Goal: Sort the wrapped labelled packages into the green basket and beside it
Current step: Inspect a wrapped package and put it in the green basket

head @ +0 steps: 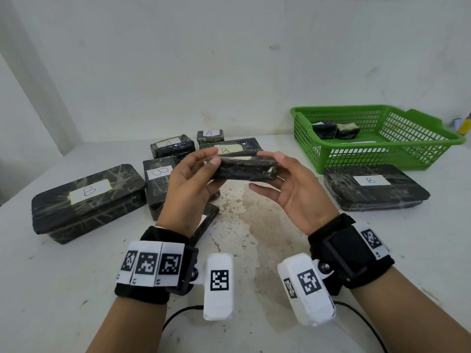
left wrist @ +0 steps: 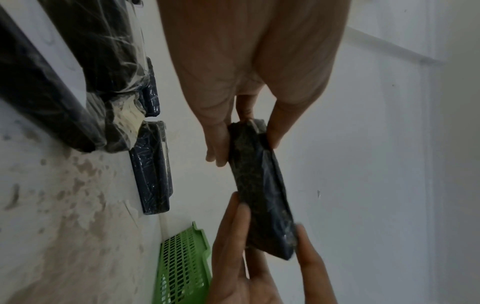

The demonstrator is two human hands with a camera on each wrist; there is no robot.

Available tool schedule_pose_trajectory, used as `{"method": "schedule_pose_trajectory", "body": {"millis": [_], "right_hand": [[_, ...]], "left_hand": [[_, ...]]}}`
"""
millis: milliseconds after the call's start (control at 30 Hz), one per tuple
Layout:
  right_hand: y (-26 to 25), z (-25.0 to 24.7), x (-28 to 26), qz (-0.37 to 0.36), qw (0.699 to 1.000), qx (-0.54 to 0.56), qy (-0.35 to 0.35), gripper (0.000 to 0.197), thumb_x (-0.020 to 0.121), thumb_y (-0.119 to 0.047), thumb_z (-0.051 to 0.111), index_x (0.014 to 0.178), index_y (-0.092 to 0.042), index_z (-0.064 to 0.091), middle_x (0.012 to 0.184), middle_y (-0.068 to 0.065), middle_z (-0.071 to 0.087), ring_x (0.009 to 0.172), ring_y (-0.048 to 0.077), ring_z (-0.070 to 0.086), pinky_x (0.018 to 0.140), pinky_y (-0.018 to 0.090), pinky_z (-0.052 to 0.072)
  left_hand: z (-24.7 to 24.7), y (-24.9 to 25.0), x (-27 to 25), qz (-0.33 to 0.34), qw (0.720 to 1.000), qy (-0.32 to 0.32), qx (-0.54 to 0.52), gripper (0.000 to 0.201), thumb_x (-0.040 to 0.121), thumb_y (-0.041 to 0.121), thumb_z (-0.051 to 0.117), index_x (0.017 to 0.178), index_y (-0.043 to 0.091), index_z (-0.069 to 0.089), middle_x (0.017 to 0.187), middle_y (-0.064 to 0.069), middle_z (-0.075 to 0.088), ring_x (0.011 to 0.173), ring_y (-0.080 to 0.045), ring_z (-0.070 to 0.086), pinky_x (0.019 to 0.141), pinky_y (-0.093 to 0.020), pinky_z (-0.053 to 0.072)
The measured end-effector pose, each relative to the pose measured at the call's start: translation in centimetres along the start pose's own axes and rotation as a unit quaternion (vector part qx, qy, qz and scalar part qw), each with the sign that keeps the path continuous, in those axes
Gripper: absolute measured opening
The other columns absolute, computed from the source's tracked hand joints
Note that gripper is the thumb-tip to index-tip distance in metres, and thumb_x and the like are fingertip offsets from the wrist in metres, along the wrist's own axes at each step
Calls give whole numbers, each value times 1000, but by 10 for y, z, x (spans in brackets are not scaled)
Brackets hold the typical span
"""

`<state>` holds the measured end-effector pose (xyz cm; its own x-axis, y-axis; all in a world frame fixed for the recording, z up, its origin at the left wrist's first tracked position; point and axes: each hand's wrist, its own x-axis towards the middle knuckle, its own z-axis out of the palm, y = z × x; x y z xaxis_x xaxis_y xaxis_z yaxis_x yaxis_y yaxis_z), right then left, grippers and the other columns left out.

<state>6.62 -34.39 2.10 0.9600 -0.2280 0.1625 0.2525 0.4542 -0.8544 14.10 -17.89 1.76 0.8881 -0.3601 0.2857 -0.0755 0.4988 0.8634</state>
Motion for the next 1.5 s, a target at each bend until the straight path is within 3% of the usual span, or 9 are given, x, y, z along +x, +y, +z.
{"method": "schedule_pose_trajectory", "body": {"millis": [167, 267, 367, 500, 667, 800, 933, 1167, 1500], "right_hand": [[-2, 4, -5, -12, 995, -87, -49, 38, 88, -36, 53, 120, -18, 65, 115, 0, 71, 92, 24, 72, 60, 26, 58], [-2, 5, -5, -33, 996, -49, -73, 39, 89, -36, 49, 118, -16, 64, 114, 1, 72, 87, 24, 73, 54, 23, 57], [-3, 5, -5, -25, 995, 23, -94, 33, 89, -27, 55, 118, -13, 63, 116, 5, 71, 87, 25, 73, 58, 22, 58], [-1, 4, -2, -63, 994, 41, -84, 31, 71, -19, 71, 101, -14, 74, 104, 5, 73, 75, 18, 71, 61, 17, 54], [1, 1, 1, -116, 991, 7, -73, 27, 68, -20, 76, 94, -16, 77, 97, 6, 70, 78, 16, 68, 72, 19, 54], [1, 1, 0, -121, 990, -8, -71, 30, 72, -23, 71, 100, -11, 75, 100, 6, 72, 94, 15, 67, 76, 22, 54], [3, 3, -2, -116, 991, -29, -63, 35, 80, -28, 63, 107, -6, 71, 99, 4, 74, 93, 14, 68, 76, 22, 55], [10, 2, -1, -133, 983, -123, -21, 26, 83, -23, 63, 103, -9, 72, 106, 13, 71, 90, 18, 67, 72, 23, 53], [16, 4, 0, -156, 979, -134, -7, 24, 83, -27, 65, 98, -10, 73, 95, 4, 74, 86, 15, 67, 69, 24, 53]], "left_hand": [[-2, 1, 1, -16, 1000, 3, -13, 16, 95, 6, 50, 107, 3, 60, 86, 0, 73, 83, -12, 70, 81, -28, 59], [1, 1, 0, -35, 998, -2, -45, 27, 88, 11, 55, 111, -2, 60, 98, -11, 70, 90, -18, 69, 78, -28, 59], [0, 2, 1, -46, 997, 7, -64, 44, 84, 16, 56, 121, -8, 55, 108, -16, 66, 97, -24, 67, 80, -31, 59], [1, 1, 0, -80, 997, -10, 10, 21, 93, 11, 53, 110, 2, 61, 95, -7, 72, 92, -24, 68, 80, -37, 61], [4, 5, -6, -125, 985, -110, 43, 45, 87, 25, 64, 131, 15, 58, 124, -6, 63, 111, -25, 59, 97, -51, 50], [6, 3, -8, -129, 980, -142, 60, 55, 77, 40, 68, 131, 29, 61, 136, -4, 57, 108, -23, 52, 99, -44, 51], [10, 3, -10, -108, 986, -106, 71, 35, 85, 33, 71, 120, 28, 69, 126, -9, 66, 100, -31, 64, 81, -37, 60], [13, 1, -13, -39, 994, -69, 69, 27, 78, 18, 66, 101, 6, 72, 91, -13, 77, 79, -25, 75, 66, -21, 58], [13, 1, -14, -40, 995, -72, 62, 34, 78, 21, 66, 106, 3, 71, 99, -19, 75, 87, -27, 75, 77, -28, 60]]}}
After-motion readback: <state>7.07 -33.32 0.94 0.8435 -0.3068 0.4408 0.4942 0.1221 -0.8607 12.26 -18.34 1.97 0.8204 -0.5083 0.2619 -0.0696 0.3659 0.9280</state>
